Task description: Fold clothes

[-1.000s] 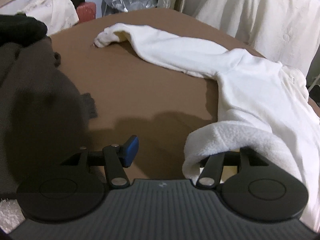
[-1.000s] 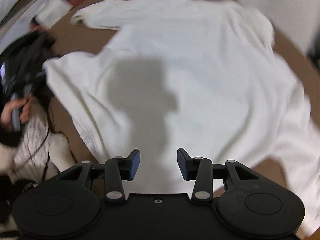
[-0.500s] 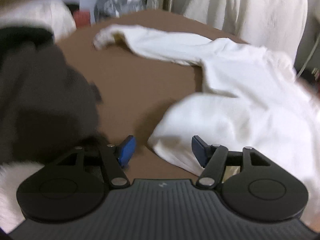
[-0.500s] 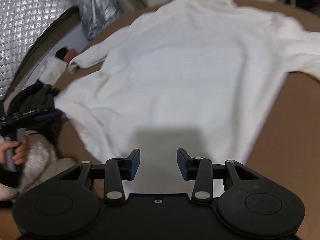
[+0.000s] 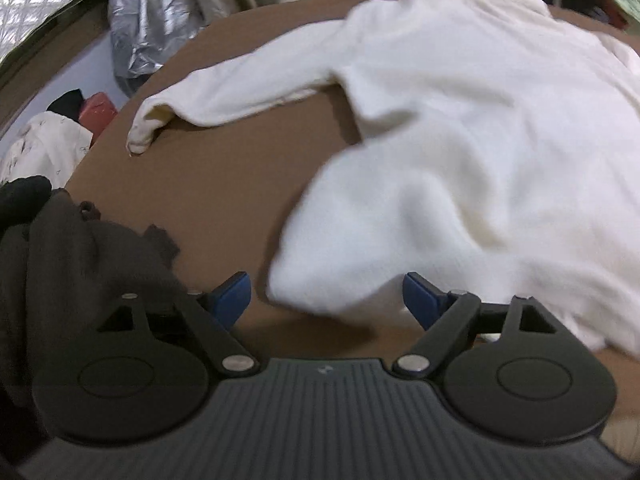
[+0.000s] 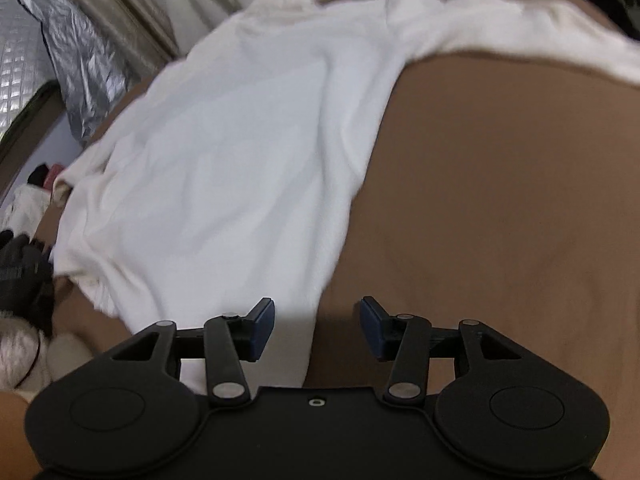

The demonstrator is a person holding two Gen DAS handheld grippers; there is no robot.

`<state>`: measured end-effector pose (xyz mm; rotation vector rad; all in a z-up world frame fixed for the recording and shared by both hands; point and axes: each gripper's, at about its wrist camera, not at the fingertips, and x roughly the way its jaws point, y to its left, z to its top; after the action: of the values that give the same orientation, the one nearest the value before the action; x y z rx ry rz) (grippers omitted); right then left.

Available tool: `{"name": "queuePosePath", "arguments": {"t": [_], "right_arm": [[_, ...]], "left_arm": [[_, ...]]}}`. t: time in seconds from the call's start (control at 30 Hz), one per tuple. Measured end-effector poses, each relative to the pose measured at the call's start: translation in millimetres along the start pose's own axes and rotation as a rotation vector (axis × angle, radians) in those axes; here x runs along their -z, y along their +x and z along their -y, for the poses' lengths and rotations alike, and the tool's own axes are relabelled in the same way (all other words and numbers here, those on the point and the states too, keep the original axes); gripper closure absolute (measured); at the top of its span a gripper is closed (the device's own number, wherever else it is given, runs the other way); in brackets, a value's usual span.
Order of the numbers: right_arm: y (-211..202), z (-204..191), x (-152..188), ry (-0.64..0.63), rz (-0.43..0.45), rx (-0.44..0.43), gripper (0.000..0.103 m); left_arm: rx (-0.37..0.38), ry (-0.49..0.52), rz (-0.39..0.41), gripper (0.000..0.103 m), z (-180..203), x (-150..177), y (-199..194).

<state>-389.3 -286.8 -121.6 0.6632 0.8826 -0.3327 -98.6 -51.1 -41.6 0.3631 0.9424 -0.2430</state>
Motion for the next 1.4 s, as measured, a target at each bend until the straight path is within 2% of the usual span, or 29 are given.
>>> {"name": "queuePosePath", "arguments": {"t": [0.07,0.1,0.13,0.17,0.2,0.23,0.27,0.3,0.37,0.4,0.47,0.53,0.6,0.7,0.73,0.77,0.8,0.83,0.9,1.0,1.07,1.17,1.2,1.23,1.27,1.3,1.33,1.37,1.4], "right_arm": [[12,-1,5,-0.007,-0.032,-0.049,0.05],[18,-6,9,-0.033,-0.041,-0.104,0.064],[25,-10,10,-0.06,-0.049,-0.156,0.091],[31,-13,10,-0.071,-0.052,-0.172,0.093],[33,-18,8,-0.087,-0.037,-0.168,0.095],[29,-22,4,-0.115,-0.008,-0.175,0.096],[24,-27,0,-0.142,0.027,-0.183,0.096],[11,-32,-7,-0.168,0.088,-0.196,0.096],[-31,-37,-20,-0.204,0.26,-0.239,0.096],[-58,-38,-25,-0.209,0.358,-0.274,0.096],[-98,-46,-29,-0.245,0.475,-0.289,0.096],[-115,-60,-20,-0.331,0.504,-0.19,0.096],[-101,-61,-7,-0.335,0.417,-0.1,0.097],[-54,-48,11,-0.233,0.217,0.065,0.097],[-43,-47,16,-0.226,0.193,0.113,0.097],[-38,-48,20,-0.236,0.198,0.141,0.097],[-34,-49,23,-0.244,0.205,0.164,0.097],[-36,-50,23,-0.243,0.221,0.167,0.097],[-50,-53,19,-0.231,0.268,0.154,0.097],[-72,-50,16,-0.263,0.343,0.139,0.097],[-71,-48,16,-0.307,0.352,0.14,0.095],[-34,-42,16,-0.326,0.23,0.197,0.093],[-23,-40,16,-0.322,0.195,0.208,0.091],[-17,-36,14,-0.286,0.18,0.192,0.09],[-13,-32,13,-0.251,0.171,0.175,0.09],[-13,-30,9,-0.22,0.177,0.155,0.09],[-15,-27,6,-0.194,0.184,0.137,0.09],[-17,-27,0,-0.193,0.194,0.129,0.09],[-21,-28,-6,-0.211,0.211,0.134,0.09]], "left_arm": [[0.021,0.015,-0.005,0.015,-2,-12,17],[0.039,0.039,-0.019,0.011,-2,-18,28],[0.056,0.077,-0.048,0.012,0,-22,42],[0.069,0.104,-0.072,0.017,3,-25,51],[0.091,0.113,-0.082,0.048,5,-25,54],[0.114,0.123,-0.091,0.088,7,-25,57],[0.137,0.132,-0.101,0.096,9,-26,59],[0.126,0.15,-0.078,0.096,11,-25,53],[0.012,0.208,0.058,0.096,14,-23,17],[-0.017,0.204,0.104,0.096,11,-21,1],[-0.002,0.107,0.135,0.096,-5,-14,-25],[0.02,0.015,0.145,0.096,-20,-5,-43],[0.006,0.012,0.035,0.096,-19,9,-20],[-0.064,0.058,-0.138,0.096,-8,25,18],[-0.101,0.09,-0.137,0.094,-3,24,17],[-0.107,0.104,-0.107,0.093,0,22,10],[-0.095,0.109,-0.069,0.083,1,20,1],[-0.078,0.125,-0.039,0.067,4,20,-7],[-0.027,0.19,0.005,0.052,12,24,-21],[0.045,0.297,0.06,0.051,27,32,-40],[0.031,0.405,0.053,0.051,54,50,-43],[-0.08,0.529,0.057,0.049,83,60,-35],[-0.105,0.556,0.056,0.043,90,60,-32],[-0.098,0.574,0.04,0.036,94,56,-26],[-0.08,0.598,0.011,0.036,97,51,-20],[-0.059,0.623,-0.013,0.042,99,47,-14],[-0.028,0.649,-0.026,0.068,100,44,-11],[0.011,0.67,-0.032,0.085,102,41,-11],[0.035,0.677,-0.039,0.092,103,36,-11]]}}
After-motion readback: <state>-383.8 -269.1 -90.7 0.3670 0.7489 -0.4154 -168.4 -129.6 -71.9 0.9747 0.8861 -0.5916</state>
